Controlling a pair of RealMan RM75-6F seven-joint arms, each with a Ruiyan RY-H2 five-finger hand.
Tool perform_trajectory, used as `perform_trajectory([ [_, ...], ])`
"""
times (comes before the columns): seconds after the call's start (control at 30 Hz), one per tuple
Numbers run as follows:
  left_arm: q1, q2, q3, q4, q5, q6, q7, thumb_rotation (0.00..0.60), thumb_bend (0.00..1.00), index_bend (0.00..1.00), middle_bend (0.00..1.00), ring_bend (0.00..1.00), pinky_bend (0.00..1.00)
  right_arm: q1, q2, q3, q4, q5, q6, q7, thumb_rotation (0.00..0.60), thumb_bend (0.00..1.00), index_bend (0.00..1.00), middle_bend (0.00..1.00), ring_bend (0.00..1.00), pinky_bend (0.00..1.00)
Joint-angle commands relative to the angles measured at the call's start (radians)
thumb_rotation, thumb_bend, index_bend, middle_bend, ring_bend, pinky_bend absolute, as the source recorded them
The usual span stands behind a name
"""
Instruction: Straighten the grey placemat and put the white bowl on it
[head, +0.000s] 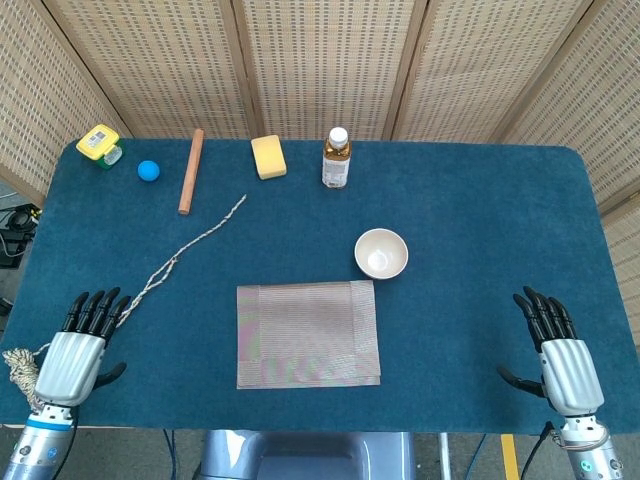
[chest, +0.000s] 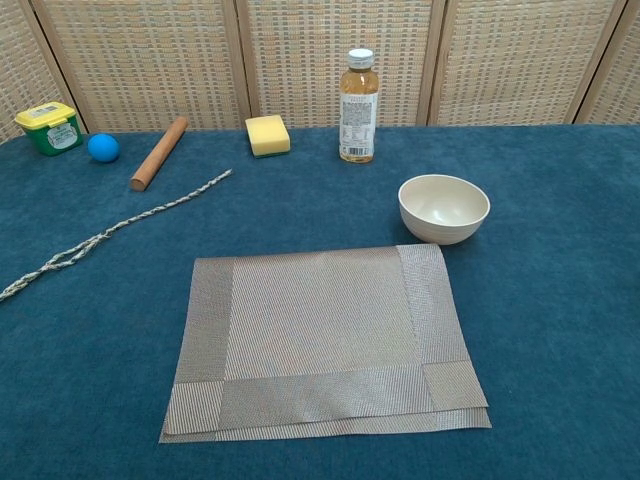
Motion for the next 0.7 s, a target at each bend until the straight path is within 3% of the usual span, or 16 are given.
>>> perform_trajectory([
  [0.03, -0.024, -0.035, 0.005, -0.01, 0.009, -0.039, 0.05, 0.6, 0.0, 0.0, 0.0, 0.0, 0.0, 0.0, 0.002, -0.001, -0.001, -0.002, 0.001, 0.002, 0.6, 0.13, 0.0, 0.0, 0.0, 0.0],
  [0.33, -0.082, -0.164, 0.017, -0.005, 0.008, -0.161, 0.222, 0.6, 0.0, 0.0, 0.0, 0.0, 0.0, -0.005, 0.015, -0.003, -0.007, -0.009, 0.01, 0.026, 0.6, 0.13, 0.0, 0.0, 0.0, 0.0],
  [0.7, -0.139, -0.316, 0.02, 0.05, -0.03, -0.275, 0.341, 0.6, 0.04, 0.0, 0.0, 0.0, 0.0, -0.004, 0.026, 0.0, -0.01, -0.002, 0.008, 0.051, 0.6, 0.13, 0.0, 0.0, 0.0, 0.0],
])
